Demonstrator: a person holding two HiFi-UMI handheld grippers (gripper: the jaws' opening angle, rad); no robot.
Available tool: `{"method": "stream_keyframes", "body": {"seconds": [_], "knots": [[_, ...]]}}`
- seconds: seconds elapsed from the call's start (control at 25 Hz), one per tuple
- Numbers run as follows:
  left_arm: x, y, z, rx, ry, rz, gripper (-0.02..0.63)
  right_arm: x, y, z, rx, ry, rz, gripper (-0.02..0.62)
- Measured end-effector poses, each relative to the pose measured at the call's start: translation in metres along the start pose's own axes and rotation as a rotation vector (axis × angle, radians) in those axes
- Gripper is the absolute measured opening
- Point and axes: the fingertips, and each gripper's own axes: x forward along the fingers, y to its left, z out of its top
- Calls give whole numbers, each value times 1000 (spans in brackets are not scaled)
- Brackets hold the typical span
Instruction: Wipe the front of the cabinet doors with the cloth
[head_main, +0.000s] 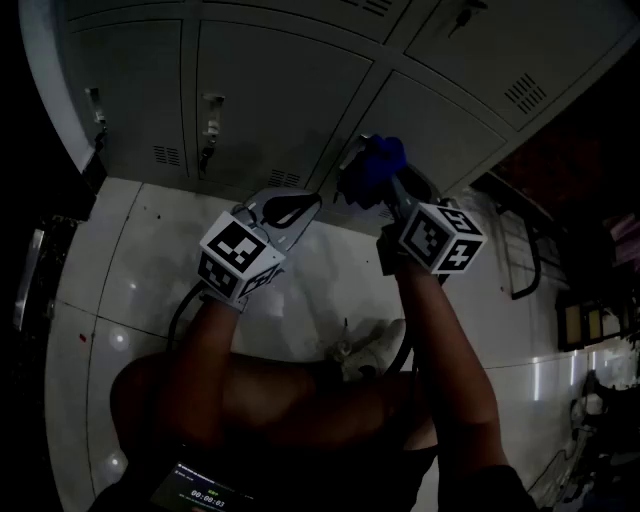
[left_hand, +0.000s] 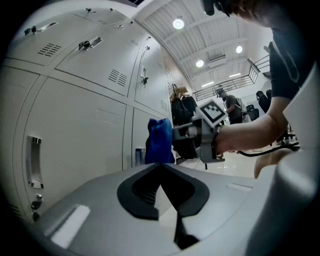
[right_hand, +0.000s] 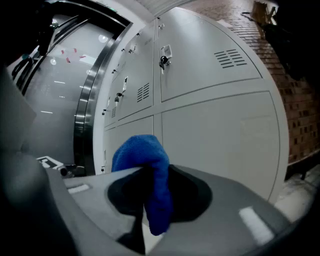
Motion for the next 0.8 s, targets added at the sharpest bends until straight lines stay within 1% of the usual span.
{"method": "stream_keyframes", "body": {"seconds": [0.16,0.32,0.52,0.8], "knots": [[-2,-3,-3,12,14,-2,0,24,-10,47,8,-33,-65,77],[-3,-3,1,14,2,-4,0,43,-12,72,0,-41,-98,77],[-4,-2,4,-7,-16,-7,0,53,-17,77,8,-34,-108,77],[-4,-3,2,-14,-17,-11,0,36,-41,77,24,-42,-139,77]]}}
